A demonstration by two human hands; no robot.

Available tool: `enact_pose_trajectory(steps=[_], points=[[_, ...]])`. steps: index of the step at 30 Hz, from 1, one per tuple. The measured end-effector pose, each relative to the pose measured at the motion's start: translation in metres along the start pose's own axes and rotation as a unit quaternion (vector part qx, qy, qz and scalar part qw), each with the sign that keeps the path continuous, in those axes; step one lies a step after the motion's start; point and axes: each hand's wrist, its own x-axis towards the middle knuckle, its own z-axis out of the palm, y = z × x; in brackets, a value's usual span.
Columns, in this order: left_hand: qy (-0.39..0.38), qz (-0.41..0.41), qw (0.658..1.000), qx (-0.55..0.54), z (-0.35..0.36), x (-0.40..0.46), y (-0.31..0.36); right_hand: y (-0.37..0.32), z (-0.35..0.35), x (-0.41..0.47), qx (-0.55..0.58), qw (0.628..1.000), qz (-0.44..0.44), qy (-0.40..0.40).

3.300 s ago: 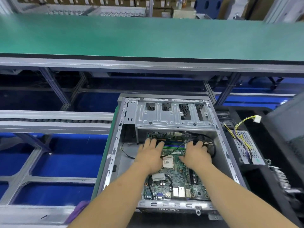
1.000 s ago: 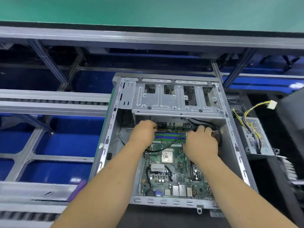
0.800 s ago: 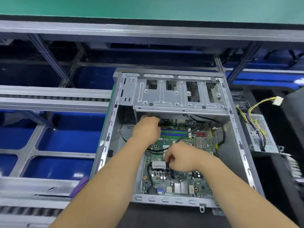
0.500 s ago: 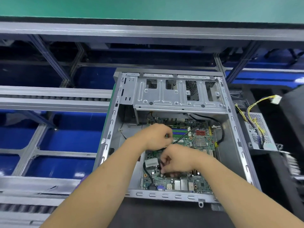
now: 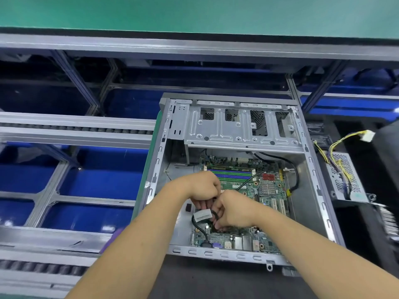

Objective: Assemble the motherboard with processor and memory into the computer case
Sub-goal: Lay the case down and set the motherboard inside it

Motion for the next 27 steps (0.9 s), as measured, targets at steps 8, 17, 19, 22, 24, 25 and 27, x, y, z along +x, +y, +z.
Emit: enact_pose_trajectory(steps=[8, 17, 19, 22, 24, 25, 27], points=[[0.093, 0.022, 0.985, 0.146, 0.008, 0.010, -0.008, -0.005, 0.010, 0.001, -0.059, 0.998, 0.005, -0.035], [0.108, 0.021, 0.982, 0.153, 0.012, 0.013, -0.006, -0.009, 0.012, 0.001, -0.084, 0.996, 0.009, -0.024], [0.108, 0.020, 0.982, 0.152, 0.012, 0.013, -0.006, -0.009, 0.013, 0.002, -0.097, 0.995, 0.011, -0.019], [0.105, 0.019, 0.983, 0.150, 0.012, 0.013, -0.006, -0.010, 0.016, 0.003, -0.122, 0.992, 0.014, -0.019], [0.105, 0.019, 0.983, 0.151, 0.012, 0.013, -0.006, -0.011, 0.018, 0.004, -0.129, 0.991, 0.011, -0.017], [0.106, 0.019, 0.983, 0.151, 0.012, 0.012, -0.006, -0.011, 0.018, 0.005, -0.133, 0.991, 0.008, -0.014], [0.109, 0.024, 0.982, 0.152, 0.012, 0.013, -0.007, -0.011, 0.018, 0.005, -0.138, 0.990, 0.004, -0.008]])
